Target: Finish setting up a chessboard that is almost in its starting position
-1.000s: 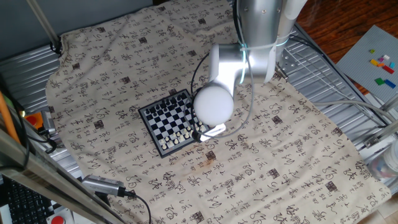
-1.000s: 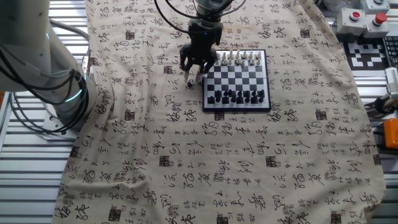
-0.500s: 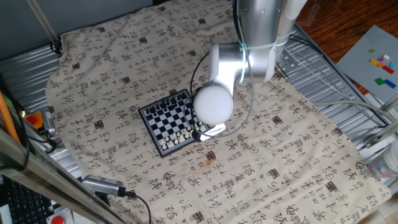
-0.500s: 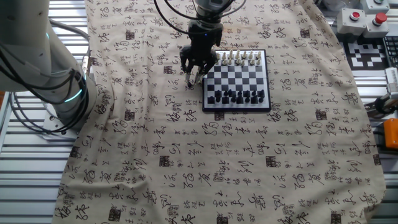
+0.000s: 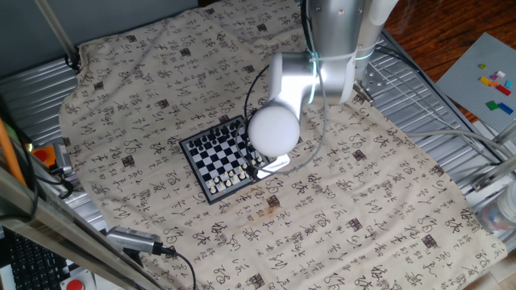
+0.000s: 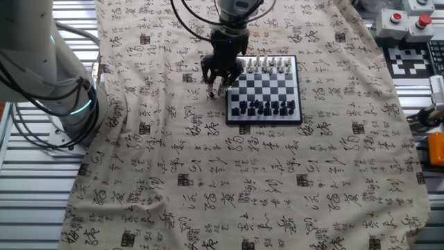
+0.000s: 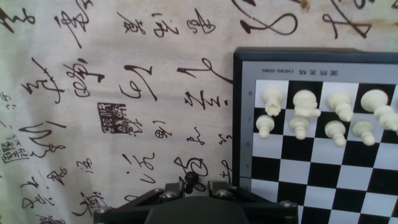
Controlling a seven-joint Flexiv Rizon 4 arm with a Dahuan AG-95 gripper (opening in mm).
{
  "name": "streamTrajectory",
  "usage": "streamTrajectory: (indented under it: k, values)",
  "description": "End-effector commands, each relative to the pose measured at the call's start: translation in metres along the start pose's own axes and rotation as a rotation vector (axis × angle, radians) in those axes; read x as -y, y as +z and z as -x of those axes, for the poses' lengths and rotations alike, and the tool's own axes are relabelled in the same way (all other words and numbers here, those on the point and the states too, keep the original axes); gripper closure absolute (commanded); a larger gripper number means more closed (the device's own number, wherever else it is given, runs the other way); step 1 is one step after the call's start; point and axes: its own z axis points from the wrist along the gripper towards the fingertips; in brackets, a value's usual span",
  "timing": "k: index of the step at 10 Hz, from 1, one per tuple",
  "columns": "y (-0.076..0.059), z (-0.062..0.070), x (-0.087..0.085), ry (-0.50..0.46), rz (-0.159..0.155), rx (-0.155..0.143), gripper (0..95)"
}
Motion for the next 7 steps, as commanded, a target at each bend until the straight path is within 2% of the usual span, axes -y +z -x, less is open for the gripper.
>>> streamTrajectory:
  k: [1,2,3,7]
  values:
    - [0.0011,-0.0001,0.0009,0.005,-0.002,0.000,76.0]
    - [0.0011,-0.0002,0.0009,0.011,-0.003,0.001,76.0]
    - [0.0011,-0.0002,0.0009,0.021,-0.003,0.003,95.0]
    - [0.0012,-0.0019,0.0012,0.032,-0.001,0.007,95.0]
